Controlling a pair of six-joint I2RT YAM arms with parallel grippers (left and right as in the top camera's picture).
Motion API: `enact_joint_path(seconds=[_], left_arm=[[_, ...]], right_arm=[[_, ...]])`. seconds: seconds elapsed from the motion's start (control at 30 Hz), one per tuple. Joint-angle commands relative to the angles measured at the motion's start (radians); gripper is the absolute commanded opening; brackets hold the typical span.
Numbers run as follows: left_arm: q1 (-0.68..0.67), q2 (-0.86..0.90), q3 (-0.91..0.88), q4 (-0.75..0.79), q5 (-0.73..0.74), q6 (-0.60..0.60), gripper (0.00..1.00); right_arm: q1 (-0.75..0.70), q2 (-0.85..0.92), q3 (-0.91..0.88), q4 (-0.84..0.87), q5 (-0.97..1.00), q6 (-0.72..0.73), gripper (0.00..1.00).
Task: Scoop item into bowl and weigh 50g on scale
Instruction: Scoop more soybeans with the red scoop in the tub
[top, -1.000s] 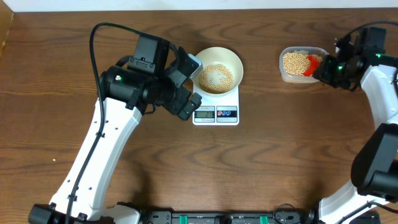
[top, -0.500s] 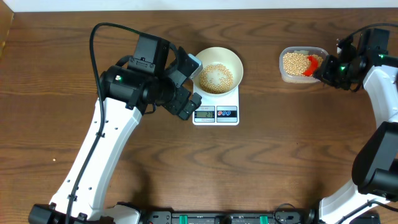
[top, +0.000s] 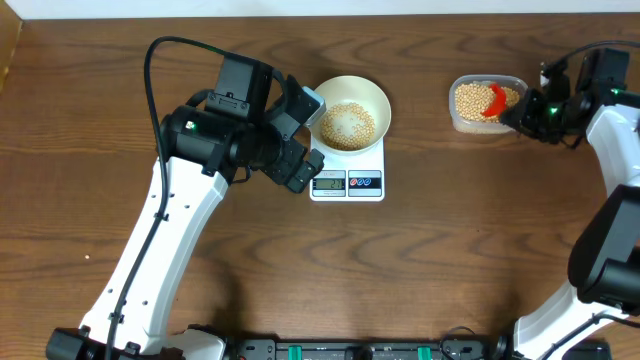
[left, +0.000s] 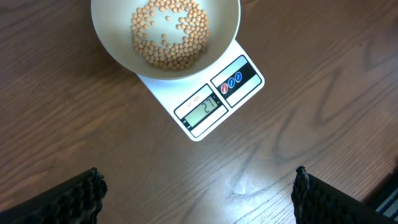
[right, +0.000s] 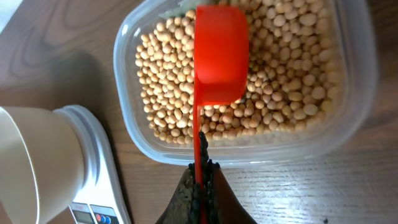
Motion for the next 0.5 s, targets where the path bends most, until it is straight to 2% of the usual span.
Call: enact_joint_path(seconds=[0.0, 0.3, 0.47], left_arm=[[-0.001, 0.007, 0.017, -0.003, 0.009, -0.002, 0.98], [-0.001, 0.007, 0.017, -0.003, 0.009, -0.002, 0.98], [-0.001, 0.007, 0.017, -0.003, 0.009, -0.002, 0.98]], right_arm=[[0.000, 0.040, -0.005, -0.002, -0.046, -0.072, 0.01], [-0.004, 0.042, -0.005, -0.002, -0.196, -0.098, 0.01], [-0.035, 0.042, -0.005, -0.005, -0.218, -0.097, 0.01]])
